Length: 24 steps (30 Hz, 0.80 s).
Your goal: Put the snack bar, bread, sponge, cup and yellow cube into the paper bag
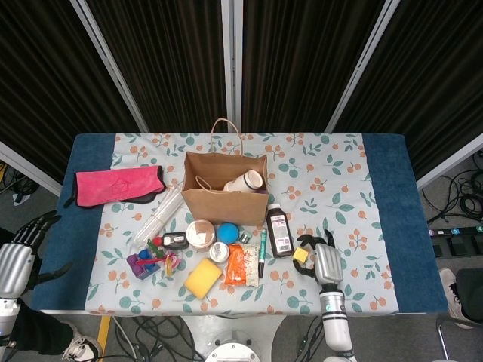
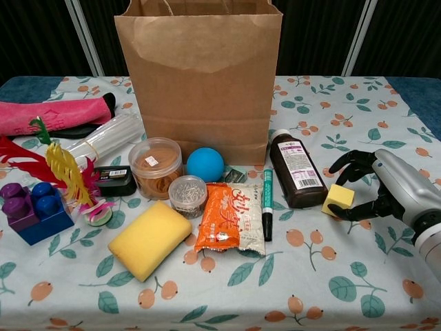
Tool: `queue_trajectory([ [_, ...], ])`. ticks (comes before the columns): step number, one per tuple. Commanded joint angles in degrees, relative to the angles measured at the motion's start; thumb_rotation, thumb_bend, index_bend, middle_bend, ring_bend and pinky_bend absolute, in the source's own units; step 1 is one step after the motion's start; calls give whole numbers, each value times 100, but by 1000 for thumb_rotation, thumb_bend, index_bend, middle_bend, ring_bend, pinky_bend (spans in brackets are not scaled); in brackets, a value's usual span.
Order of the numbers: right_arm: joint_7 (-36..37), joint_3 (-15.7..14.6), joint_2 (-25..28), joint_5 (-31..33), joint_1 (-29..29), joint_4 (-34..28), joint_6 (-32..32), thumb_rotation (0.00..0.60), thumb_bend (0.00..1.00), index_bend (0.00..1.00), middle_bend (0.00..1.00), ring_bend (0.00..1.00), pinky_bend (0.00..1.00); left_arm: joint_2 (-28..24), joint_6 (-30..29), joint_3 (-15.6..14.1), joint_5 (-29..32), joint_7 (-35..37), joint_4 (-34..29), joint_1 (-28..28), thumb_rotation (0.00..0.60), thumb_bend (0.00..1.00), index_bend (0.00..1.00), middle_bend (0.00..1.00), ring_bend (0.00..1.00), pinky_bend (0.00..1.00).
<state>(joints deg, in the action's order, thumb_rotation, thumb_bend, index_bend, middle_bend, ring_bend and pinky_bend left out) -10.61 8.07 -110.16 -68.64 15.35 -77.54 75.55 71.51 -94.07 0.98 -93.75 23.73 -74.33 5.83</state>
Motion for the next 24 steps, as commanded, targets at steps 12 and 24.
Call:
queue_trajectory([
  [12,50,9,263,-354,-129,-435,290,600,296,416,448,436,185,-39,-45,-16,-65,-83,-110,2,600,157,201,230,177,221],
  [24,-1089,1205,1920,-1233,215,-3485,1017,600,298,434,461,453,185,-104,-92,-28,-133,-193,-298,6,600,157,201,230,176,221],
])
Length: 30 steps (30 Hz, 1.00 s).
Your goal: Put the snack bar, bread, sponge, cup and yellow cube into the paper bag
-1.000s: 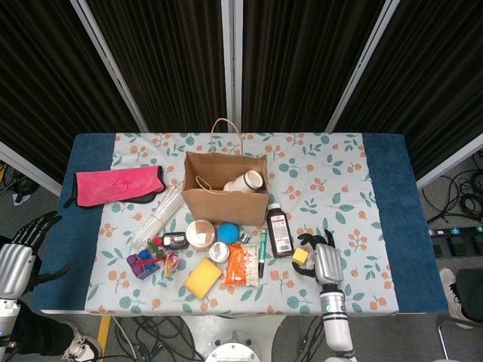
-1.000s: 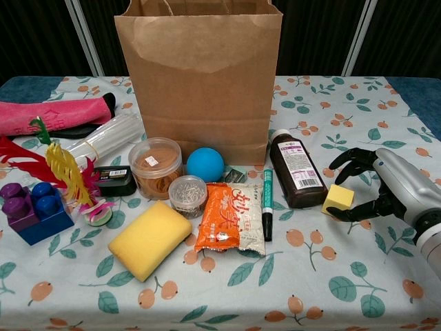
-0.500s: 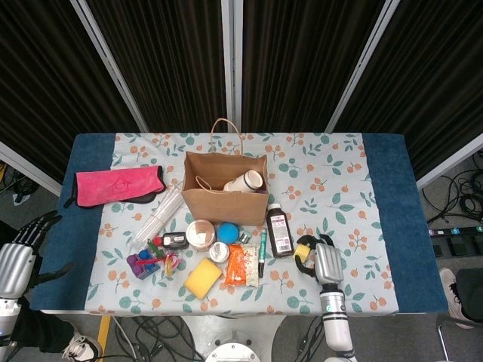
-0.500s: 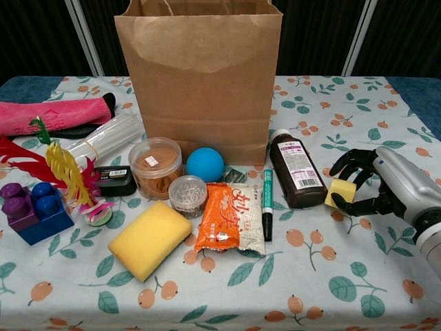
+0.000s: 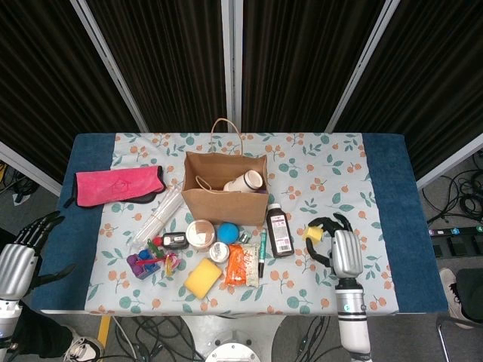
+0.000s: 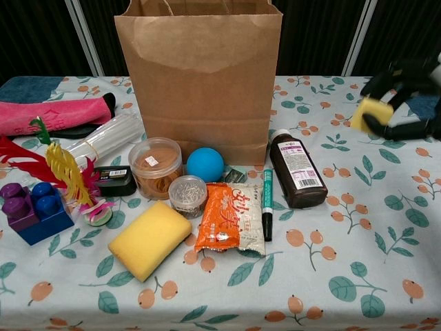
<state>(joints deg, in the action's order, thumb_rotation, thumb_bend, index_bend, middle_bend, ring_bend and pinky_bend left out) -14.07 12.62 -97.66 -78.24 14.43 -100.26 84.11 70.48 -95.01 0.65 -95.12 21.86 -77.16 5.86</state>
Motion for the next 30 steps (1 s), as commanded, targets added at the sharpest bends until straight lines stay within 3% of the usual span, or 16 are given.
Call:
queue_trajectory([
  [1,-939,906,704,-245,419,-1387,115,600,298,434,461,453,185,-2,4,10,8,-9,-26,6,600,157,201,230,176,221],
  [4,-1661,1454,588,108,929,-1756,-106,600,297,434,461,453,185,-11,23,32,33,-17,-42,22,600,157,201,230,177,221],
  [7,-2194,1857,312,507,1452,-1707,-272,600,296,434,461,453,185,-30,42,53,60,-16,-33,35,600,157,201,230,177,221],
  [13,-2898,2456,-393,1283,2657,-701,-527,600,296,434,460,453,185,-46,132,135,220,45,34,64,600,157,201,230,177,221],
  [19,-2868,2591,-760,1733,3327,277,-746,600,280,436,451,453,177,-22,191,195,309,80,103,95,600,157,201,230,176,221],
  [21,-2775,2579,-825,1905,3466,498,-855,600,227,432,436,432,158,-16,215,217,334,90,120,113,600,157,201,230,176,221],
  [26,-2564,2414,-783,2112,3609,654,-1099,600,17,345,372,325,98,-28,231,259,354,96,117,146,600,157,201,230,176,221],
  [30,-2416,2308,-623,2155,3631,564,-1171,600,0,298,303,211,28,-33,249,249,360,97,105,146,600,157,201,230,176,221],
])
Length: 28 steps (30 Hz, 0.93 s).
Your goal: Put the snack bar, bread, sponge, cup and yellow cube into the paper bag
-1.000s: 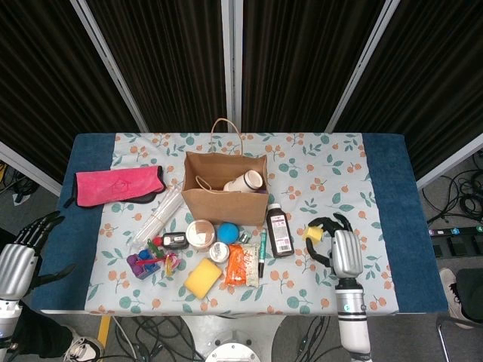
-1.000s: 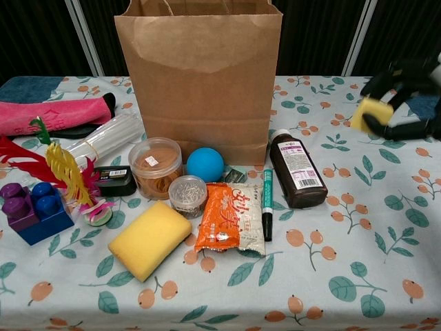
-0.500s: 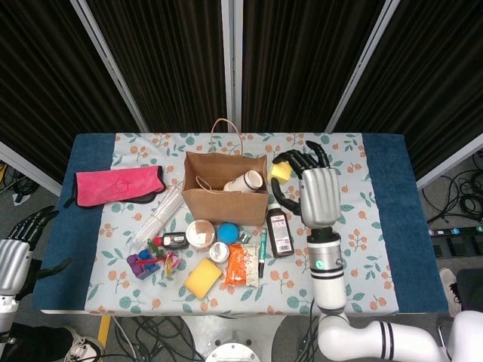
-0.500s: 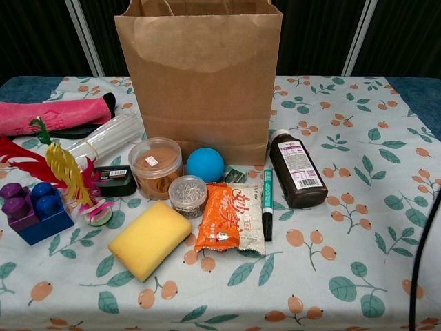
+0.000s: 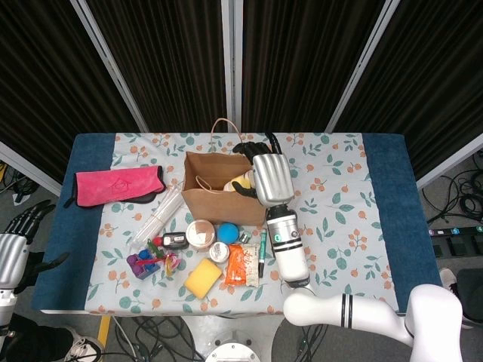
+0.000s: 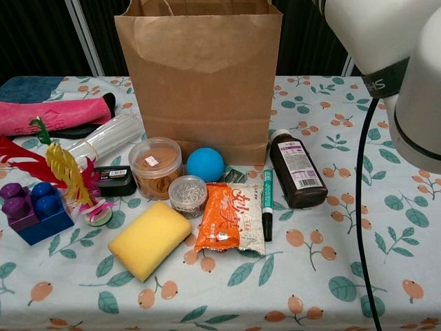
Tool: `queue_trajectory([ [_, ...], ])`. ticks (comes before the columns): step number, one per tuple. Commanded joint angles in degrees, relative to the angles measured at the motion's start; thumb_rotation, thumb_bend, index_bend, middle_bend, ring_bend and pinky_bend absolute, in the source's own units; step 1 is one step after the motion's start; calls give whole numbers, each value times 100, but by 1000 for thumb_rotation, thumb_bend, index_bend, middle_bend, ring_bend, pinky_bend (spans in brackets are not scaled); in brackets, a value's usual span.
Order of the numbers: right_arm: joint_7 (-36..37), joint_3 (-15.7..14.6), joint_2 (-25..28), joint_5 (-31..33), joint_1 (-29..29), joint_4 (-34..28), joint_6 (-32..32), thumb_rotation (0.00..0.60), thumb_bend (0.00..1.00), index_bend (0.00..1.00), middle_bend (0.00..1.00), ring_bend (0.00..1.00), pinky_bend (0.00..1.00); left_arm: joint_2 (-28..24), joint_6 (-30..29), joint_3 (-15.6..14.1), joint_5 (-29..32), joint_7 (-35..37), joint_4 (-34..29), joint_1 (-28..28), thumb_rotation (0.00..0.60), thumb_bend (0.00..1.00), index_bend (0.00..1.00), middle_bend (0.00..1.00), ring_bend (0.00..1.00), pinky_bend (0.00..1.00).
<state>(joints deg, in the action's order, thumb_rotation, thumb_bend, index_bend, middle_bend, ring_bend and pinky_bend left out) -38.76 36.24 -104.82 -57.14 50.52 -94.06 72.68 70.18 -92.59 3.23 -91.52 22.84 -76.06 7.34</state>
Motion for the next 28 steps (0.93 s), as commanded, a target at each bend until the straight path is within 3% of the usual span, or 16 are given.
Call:
queue_trajectory([
  [1,58,-55,136,64,19,-103,-13,600,0,276,286,184,12,-5,10,-17,-4,-4,-12,-6,600,157,201,230,177,221],
  [5,128,-60,449,-121,-139,-553,283,600,0,227,254,149,0,-6,12,-49,-27,-21,-23,-20,600,157,201,230,177,221],
  [8,214,-344,1052,-776,-596,-1116,645,600,0,223,249,131,0,-3,0,-75,-54,-49,-33,-33,600,157,201,230,177,221],
  [11,322,-1072,2059,-1745,-1403,-1683,972,600,0,205,231,80,0,7,12,-103,-81,-95,-49,-35,600,157,201,230,176,221],
  [14,555,-2105,3182,-2777,-2371,-1866,1371,600,0,164,201,32,0,23,29,-114,-129,-194,-41,-7,600,157,201,230,176,221],
  [17,932,-3179,4089,-3395,-3340,-1423,1783,600,0,141,153,0,0,22,30,-104,-146,-338,-13,13,600,157,201,230,177,220],
  [20,1223,-3745,4351,-3292,-3976,-702,1976,600,0,105,106,0,0,-11,27,-98,-126,-417,11,4,600,157,201,230,177,219],
  [23,2022,-3977,4274,-3038,-4353,-10,1972,600,0,76,81,0,0,-48,17,-106,-108,-459,49,-20,600,157,201,230,177,218],
  [28,2937,-4043,3924,-2917,-4667,1198,1973,600,0,66,62,0,0,-62,-39,-142,-75,-482,117,-106,600,157,201,230,176,218],
])
